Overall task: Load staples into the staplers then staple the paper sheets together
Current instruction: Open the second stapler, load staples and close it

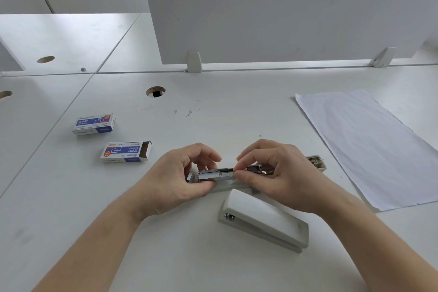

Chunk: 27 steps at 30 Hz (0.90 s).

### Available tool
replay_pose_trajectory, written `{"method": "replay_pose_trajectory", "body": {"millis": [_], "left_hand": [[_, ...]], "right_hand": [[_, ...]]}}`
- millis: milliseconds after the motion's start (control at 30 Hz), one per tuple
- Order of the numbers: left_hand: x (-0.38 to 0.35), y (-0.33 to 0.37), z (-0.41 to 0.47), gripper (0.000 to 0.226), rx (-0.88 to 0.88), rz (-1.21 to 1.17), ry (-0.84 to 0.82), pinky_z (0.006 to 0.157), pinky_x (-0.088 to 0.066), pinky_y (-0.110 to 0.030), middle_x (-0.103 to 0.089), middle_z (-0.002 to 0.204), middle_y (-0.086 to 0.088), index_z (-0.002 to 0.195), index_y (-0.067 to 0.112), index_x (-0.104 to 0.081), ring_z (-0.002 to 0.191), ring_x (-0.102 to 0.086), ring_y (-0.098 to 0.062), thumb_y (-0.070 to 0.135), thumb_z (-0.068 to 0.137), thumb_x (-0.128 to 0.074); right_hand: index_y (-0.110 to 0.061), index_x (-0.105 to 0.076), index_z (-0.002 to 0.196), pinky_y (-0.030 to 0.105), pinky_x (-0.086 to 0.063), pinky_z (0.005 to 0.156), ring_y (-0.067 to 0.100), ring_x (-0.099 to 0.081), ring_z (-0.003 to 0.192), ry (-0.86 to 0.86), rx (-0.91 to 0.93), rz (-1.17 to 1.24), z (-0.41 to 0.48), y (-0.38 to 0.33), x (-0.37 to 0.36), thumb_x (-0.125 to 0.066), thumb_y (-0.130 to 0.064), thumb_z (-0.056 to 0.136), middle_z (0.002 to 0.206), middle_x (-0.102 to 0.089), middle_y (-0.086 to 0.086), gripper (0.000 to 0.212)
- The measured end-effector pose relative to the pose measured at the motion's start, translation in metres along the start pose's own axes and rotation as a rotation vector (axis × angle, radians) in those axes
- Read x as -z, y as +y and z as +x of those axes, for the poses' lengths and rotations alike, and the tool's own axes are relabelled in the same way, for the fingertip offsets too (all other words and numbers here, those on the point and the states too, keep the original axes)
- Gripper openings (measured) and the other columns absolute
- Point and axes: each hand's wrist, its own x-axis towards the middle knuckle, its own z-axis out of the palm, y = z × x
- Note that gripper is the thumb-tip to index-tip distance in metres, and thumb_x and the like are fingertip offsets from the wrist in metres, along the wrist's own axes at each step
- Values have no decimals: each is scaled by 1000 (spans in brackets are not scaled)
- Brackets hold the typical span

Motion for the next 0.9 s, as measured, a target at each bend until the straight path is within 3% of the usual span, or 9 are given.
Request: {"method": "replay_pose_trajectory", "body": {"millis": [67, 200, 267, 333, 400, 500, 600, 800, 900], "left_hand": [[0, 1, 0, 38, -3, 1, 3, 60, -41, -15, -69, 93, 12, 101, 38, -64, 59, -40, -9, 12, 76, -76], [-1, 6, -1, 35, -8, 9, 12, 58, -39, -10, -66, 87, 18, 98, 34, -65, 55, -41, -4, 8, 77, -74], [-1, 7, -2, 35, -7, 12, 15, 58, -39, -9, -65, 86, 19, 97, 34, -65, 55, -41, -4, 7, 77, -74], [-1, 8, -2, 34, -5, 16, 17, 57, -38, -8, -66, 87, 18, 97, 34, -66, 55, -41, -4, 7, 77, -74], [-1, 8, -1, 33, -3, 23, 20, 57, -38, -8, -66, 87, 17, 96, 33, -66, 54, -42, -4, 8, 76, -75], [-2, 7, -2, 32, -3, 26, 28, 56, -38, -8, -66, 87, 17, 96, 32, -66, 53, -43, -4, 9, 76, -75], [-1, 6, -2, 33, -6, 14, 21, 57, -38, -8, -67, 89, 16, 96, 34, -66, 53, -42, -4, 10, 77, -76], [-2, 7, -3, 31, -38, 15, 12, 56, -38, -10, -64, 81, 15, 93, 34, -67, 53, -42, -4, 9, 77, -75], [-4, 4, -2, 16, -57, -26, 37, 56, -40, -14, -64, 76, 11, 90, 33, -70, 56, -45, -6, 26, 77, -76]], "right_hand": [[-34, -77, 86, 14, -45, 67, 5, -65, 80, -14, -30, 6, 1, -3, 1, -72, -36, 88, 101, -67, -21, 5], [-30, -71, 87, 27, -47, 70, 10, -60, 74, -104, -202, 25, 8, -6, 1, -65, -43, 92, 107, -66, -17, 15], [-29, -69, 90, 22, -42, 66, 0, -55, 67, -137, -240, 13, 10, -7, 1, -61, -44, 95, 105, -65, -15, 18], [-28, -68, 95, 15, -33, 59, -10, -50, 59, -148, -263, 0, 10, -10, 2, -56, -43, 98, 89, -60, -16, 19], [-29, -68, 97, 14, -31, 59, -12, -48, 59, -135, -269, -16, 9, -11, 3, -56, -43, 98, 85, -57, -16, 18], [-34, -69, 102, 12, -36, 67, -11, -54, 71, -87, -254, -3, 9, -10, 3, -61, -45, 94, 100, -66, -16, 16], [-36, -67, 109, 17, -46, 75, -4, -62, 83, -72, -253, 34, 10, -9, 1, -65, -47, 90, 95, -72, -17, 22], [-34, -72, 96, 34, -55, 80, 4, -62, 76, 26, -216, 13, 12, -8, -6, -65, -46, 90, 80, -72, -15, 15], [-34, -72, 94, 33, -55, 79, 4, -63, 75, 32, -214, 25, 12, -6, -6, -67, -47, 89, 80, -72, -15, 15]]}}
